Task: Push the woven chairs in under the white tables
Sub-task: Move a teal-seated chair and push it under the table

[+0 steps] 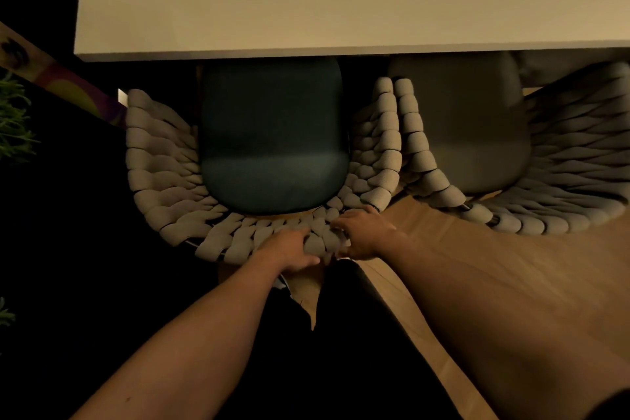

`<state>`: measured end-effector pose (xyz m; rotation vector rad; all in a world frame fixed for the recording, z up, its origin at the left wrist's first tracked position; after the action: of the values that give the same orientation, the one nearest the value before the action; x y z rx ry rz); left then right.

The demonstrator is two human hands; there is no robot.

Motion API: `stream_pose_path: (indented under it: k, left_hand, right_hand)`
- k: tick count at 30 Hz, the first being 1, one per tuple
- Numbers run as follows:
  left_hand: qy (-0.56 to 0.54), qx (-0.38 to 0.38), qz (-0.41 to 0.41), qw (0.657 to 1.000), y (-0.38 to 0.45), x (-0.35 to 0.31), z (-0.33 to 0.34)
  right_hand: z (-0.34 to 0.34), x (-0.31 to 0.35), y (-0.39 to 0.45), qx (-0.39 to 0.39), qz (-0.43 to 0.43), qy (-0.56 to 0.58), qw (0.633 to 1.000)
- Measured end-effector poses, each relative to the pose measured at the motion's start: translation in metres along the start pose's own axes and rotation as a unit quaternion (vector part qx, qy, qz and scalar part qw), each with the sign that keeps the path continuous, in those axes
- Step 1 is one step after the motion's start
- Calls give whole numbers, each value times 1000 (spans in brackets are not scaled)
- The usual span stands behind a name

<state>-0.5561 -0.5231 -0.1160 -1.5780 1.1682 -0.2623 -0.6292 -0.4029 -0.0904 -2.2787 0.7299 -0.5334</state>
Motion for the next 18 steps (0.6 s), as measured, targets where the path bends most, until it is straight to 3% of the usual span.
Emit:
stream_pose_path:
  k: [5,9,14,16,18]
  left_hand:
    - [-32,-4,10,999,12,-55,-6]
    - [-63,-32,-15,997,31,-93,-13]
    - [-106,-83,-52,990,45,-141,-16]
    - [-120,-105,-62,985,49,-157,-16]
    - [-129,-117,-80,982,55,-166,-14]
  right_hand:
    - [-17,-30,-19,-31,7,71,997]
    - [-38,-76,-41,-99,0,163,982]
    - [-49,-166,-79,-210,104,97,967]
    - [-44,-198,-88,-203,158,99,961]
    - [-25,-222,-85,-134,192,149,961]
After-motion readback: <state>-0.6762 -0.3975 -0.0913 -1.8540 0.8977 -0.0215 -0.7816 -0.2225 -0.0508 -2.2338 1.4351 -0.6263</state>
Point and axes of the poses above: each hand's wrist, its own y-axis towards the middle knuckle, its own z-axis out of the palm, x = y × z, the point moved 9 cm from there along y, towards the middle knuckle, and after that the axes turned 8 degrees about -y, right-handed, at the moved point
